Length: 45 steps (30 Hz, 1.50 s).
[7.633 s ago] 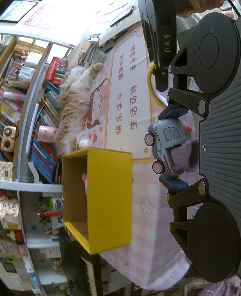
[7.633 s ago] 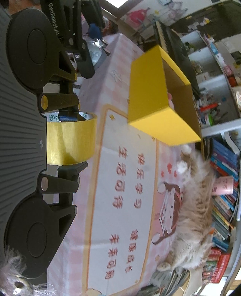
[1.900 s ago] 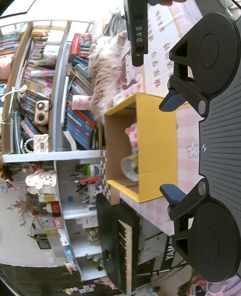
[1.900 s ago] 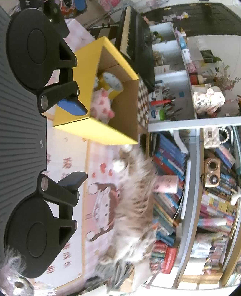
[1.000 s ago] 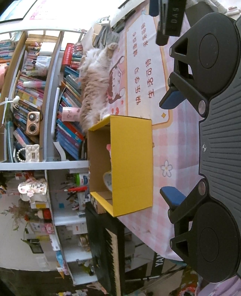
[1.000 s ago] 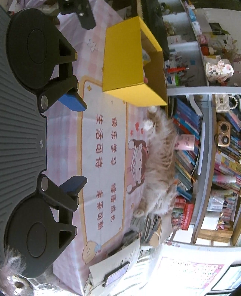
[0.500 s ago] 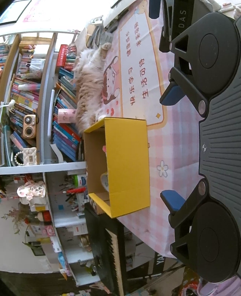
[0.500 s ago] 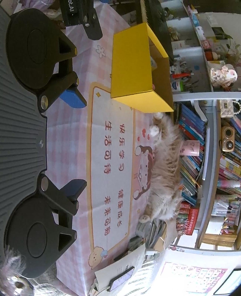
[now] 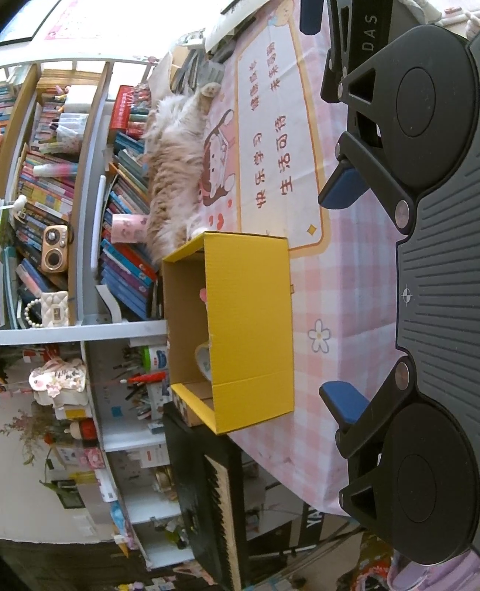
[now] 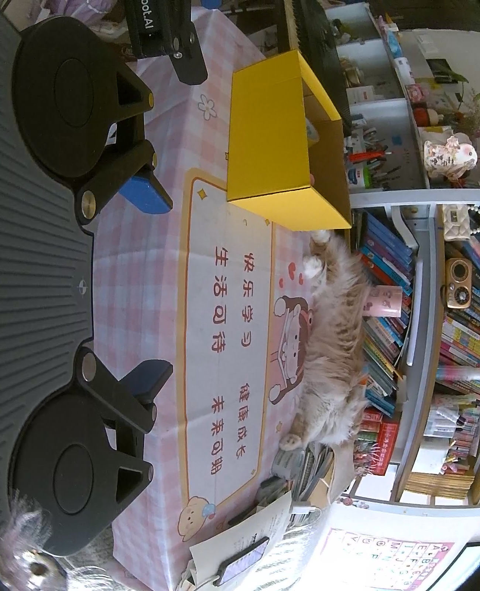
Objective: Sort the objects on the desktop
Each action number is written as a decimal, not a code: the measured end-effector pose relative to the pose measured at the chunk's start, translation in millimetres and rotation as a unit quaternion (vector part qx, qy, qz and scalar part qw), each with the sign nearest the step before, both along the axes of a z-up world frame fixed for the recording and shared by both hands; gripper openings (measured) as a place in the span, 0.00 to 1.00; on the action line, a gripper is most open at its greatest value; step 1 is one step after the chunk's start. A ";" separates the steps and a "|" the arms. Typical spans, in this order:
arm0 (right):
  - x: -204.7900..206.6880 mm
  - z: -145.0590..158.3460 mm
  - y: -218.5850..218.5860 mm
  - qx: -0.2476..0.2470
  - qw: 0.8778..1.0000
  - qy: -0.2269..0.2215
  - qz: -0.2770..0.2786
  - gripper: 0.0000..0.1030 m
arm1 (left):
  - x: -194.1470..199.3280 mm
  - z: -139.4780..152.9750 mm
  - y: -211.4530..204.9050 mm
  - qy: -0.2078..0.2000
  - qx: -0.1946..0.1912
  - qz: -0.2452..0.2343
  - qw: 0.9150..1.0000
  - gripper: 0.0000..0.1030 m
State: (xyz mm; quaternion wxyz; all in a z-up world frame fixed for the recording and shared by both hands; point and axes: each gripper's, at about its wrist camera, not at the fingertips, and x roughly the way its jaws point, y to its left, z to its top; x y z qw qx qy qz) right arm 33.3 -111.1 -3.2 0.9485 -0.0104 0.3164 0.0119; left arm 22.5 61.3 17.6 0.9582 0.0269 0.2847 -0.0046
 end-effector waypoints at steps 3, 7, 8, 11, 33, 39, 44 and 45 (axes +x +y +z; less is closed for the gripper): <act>-0.2 -0.3 -0.5 0.001 1.000 0.001 0.000 0.83 | -0.5 -0.5 0.2 0.000 0.001 0.001 1.000 0.98; -1.4 -0.9 -1.1 0.002 1.000 0.002 0.000 0.84 | -0.9 -2.0 1.0 0.005 0.000 0.002 1.000 0.99; -1.7 -0.6 -1.2 0.002 1.000 0.001 -0.001 0.84 | -1.0 -2.6 1.1 0.007 0.000 0.003 1.000 0.99; -3.7 -1.6 -2.6 0.004 1.000 0.000 -0.002 0.84 | -2.1 -3.3 1.5 0.009 -0.002 0.006 1.000 1.00; -5.2 -3.5 -5.5 0.008 1.000 0.014 0.001 0.99 | -3.2 -6.4 -5.8 0.034 0.007 0.005 0.999 1.00; -4.3 -4.2 -4.3 0.010 1.000 0.019 0.003 0.99 | -2.1 -6.2 -7.7 0.037 0.009 0.003 0.999 1.00; -3.8 -3.7 -5.3 0.010 1.000 0.021 0.001 0.99 | -1.5 -7.0 -8.6 0.040 0.012 0.004 0.999 1.00; -3.8 -3.7 -5.3 0.010 1.000 0.022 0.001 0.99 | -1.2 -7.0 -9.0 0.040 0.013 0.004 0.999 1.00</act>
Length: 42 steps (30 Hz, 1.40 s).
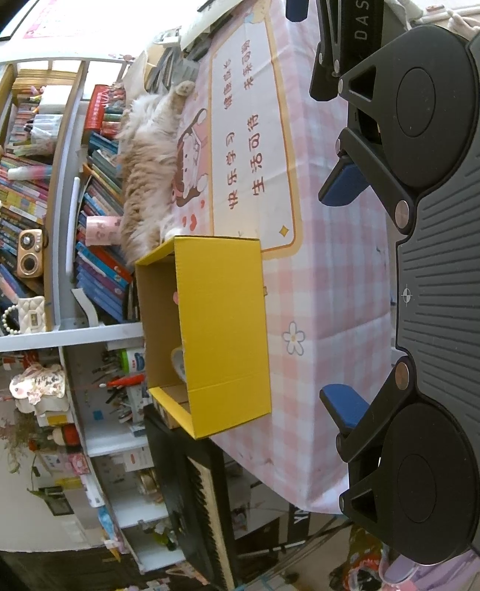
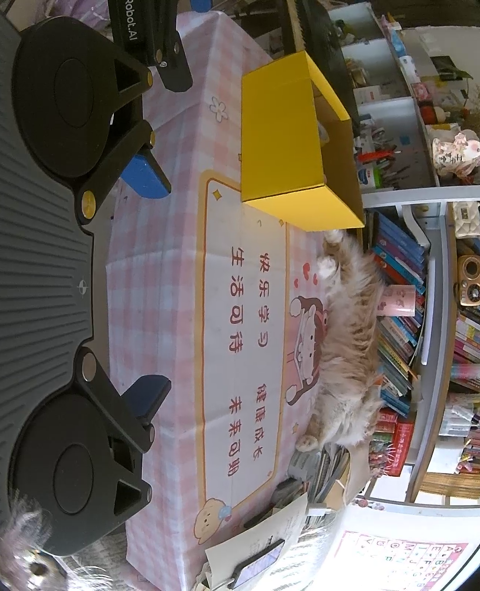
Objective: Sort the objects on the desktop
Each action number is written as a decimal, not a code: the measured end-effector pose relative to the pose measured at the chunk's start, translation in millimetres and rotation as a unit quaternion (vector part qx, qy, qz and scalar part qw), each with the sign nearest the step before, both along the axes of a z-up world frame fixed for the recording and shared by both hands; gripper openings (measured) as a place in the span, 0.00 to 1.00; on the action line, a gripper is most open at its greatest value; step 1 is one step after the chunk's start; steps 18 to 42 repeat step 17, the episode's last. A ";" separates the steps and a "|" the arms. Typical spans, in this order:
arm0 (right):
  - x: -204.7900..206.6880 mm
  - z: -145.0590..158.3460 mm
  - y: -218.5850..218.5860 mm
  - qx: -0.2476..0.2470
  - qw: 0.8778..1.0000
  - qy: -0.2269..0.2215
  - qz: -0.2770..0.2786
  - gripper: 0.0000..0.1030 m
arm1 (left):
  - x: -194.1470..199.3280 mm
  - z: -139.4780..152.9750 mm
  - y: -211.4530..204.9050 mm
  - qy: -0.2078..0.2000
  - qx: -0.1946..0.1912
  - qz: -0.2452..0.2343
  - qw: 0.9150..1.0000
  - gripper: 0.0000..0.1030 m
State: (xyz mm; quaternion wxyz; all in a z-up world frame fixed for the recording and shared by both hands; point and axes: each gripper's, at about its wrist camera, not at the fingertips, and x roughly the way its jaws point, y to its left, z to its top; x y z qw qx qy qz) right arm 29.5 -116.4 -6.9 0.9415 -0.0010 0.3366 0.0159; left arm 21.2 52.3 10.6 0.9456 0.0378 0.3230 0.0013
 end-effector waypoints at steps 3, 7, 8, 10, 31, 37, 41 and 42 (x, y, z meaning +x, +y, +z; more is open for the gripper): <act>-0.2 0.0 -0.5 0.000 1.000 0.000 0.000 0.99 | 0.5 -0.3 -1.1 0.001 0.001 -0.001 1.000 1.00; 0.0 0.0 -0.8 0.000 1.000 0.000 0.000 0.99 | 1.7 -0.2 -1.3 0.003 -0.002 -0.002 1.000 1.00; 0.0 0.0 -0.8 0.000 1.000 0.000 0.000 0.99 | 1.4 0.0 -1.2 0.001 -0.005 -0.004 1.000 1.00; 0.2 -0.4 -1.5 0.001 1.000 0.001 0.000 0.99 | 0.8 0.5 -1.0 -0.003 -0.008 -0.004 1.000 1.00; 1.2 -1.7 -2.4 0.002 1.000 0.003 0.000 0.99 | 3.5 1.0 -1.4 -0.005 -0.012 -0.004 1.000 1.00; 1.2 -1.7 -2.4 0.002 1.000 0.003 0.000 0.99 | 3.5 1.0 -1.4 -0.005 -0.012 -0.004 1.000 1.00; 1.2 -1.7 -2.4 0.002 1.000 0.003 0.000 0.99 | 3.5 1.0 -1.4 -0.005 -0.012 -0.004 1.000 1.00; 1.2 -1.7 -2.4 0.002 1.000 0.003 0.000 0.99 | 3.5 1.0 -1.4 -0.005 -0.012 -0.004 1.000 1.00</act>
